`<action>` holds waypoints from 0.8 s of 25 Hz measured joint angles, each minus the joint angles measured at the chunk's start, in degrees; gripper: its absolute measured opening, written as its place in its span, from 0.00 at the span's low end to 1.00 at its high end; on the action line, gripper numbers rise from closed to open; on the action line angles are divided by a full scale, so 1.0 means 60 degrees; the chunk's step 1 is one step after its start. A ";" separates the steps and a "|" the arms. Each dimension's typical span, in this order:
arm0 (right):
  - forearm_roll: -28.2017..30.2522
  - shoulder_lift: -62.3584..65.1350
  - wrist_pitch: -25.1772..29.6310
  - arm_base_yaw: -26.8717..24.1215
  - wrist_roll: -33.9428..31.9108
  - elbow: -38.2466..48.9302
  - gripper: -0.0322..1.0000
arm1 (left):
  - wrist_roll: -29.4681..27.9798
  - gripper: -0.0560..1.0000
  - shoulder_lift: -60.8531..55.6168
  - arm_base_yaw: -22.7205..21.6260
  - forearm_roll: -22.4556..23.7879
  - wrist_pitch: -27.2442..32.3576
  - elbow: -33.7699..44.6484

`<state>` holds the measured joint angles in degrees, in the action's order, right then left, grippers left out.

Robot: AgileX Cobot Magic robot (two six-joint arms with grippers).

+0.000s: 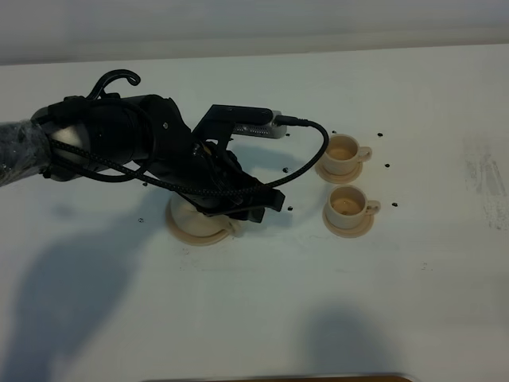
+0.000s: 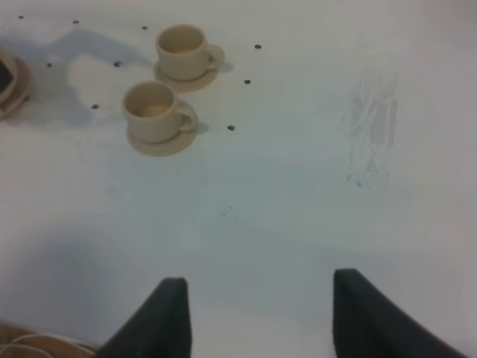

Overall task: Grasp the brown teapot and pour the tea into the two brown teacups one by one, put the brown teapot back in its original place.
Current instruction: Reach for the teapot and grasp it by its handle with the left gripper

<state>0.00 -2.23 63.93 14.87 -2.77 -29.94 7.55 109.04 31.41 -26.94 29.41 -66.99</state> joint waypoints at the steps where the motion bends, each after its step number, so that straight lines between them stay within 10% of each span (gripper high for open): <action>1: 0.0000 0.0000 0.0000 0.0000 0.0000 0.0000 0.46 | 0.0010 0.33 0.0000 0.0000 0.0029 0.0059 0.0000; 20: 0.0000 0.0000 0.0000 0.0000 0.0000 0.0000 0.46 | 0.0031 0.33 -0.0232 -0.0121 0.0677 0.0983 0.0000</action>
<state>0.00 -2.23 63.93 14.87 -2.77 -29.94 7.74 107.65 30.69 -22.88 35.30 -66.99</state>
